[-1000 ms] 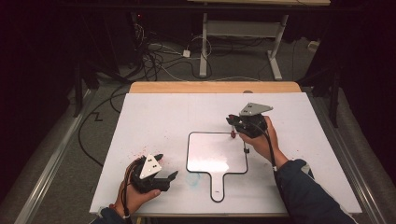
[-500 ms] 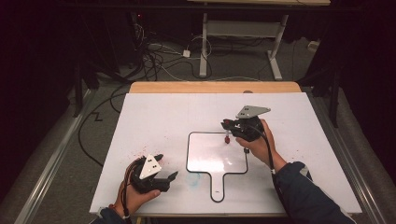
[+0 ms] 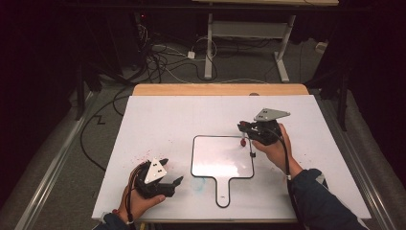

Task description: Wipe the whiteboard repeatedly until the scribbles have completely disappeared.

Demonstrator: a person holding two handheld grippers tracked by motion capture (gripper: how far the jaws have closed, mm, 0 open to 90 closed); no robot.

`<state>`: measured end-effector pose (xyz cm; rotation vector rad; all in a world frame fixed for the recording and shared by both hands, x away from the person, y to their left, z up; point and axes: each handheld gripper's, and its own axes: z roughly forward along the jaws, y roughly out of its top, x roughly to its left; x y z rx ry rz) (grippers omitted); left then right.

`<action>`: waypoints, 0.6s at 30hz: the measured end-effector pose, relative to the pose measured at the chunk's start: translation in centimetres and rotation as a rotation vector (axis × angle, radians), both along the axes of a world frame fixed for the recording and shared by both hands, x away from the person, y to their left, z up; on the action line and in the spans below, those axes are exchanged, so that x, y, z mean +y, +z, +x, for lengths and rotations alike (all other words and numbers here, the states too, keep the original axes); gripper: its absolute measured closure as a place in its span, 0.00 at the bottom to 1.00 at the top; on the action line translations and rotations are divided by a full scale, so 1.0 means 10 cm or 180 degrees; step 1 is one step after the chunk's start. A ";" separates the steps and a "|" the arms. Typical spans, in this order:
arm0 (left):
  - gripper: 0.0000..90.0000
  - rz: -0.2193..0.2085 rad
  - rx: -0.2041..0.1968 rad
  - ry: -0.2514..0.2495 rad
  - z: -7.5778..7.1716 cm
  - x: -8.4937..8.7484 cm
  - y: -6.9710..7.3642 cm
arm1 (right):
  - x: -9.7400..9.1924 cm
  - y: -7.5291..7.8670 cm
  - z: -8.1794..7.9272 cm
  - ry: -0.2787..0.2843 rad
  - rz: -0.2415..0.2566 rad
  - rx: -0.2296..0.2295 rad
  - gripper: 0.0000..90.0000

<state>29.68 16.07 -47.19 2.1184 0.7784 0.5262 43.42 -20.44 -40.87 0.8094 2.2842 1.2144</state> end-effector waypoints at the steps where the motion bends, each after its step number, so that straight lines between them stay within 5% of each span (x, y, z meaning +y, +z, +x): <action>1: 0.23 0.0002 0.0000 -0.0004 0.00 0.00 0.00 | 0.04 -0.01 -0.02 0.0036 0.0024 0.0012 0.91; 7: 0.23 -0.0006 0.0005 -0.0010 0.00 0.00 0.00 | 0.20 -0.03 -0.07 0.0178 0.0084 -0.0011 0.91; 18: 0.23 0.0000 0.0003 -0.0010 -0.01 0.01 0.00 | 0.01 0.01 -0.06 -0.0229 -0.0361 -0.0260 0.91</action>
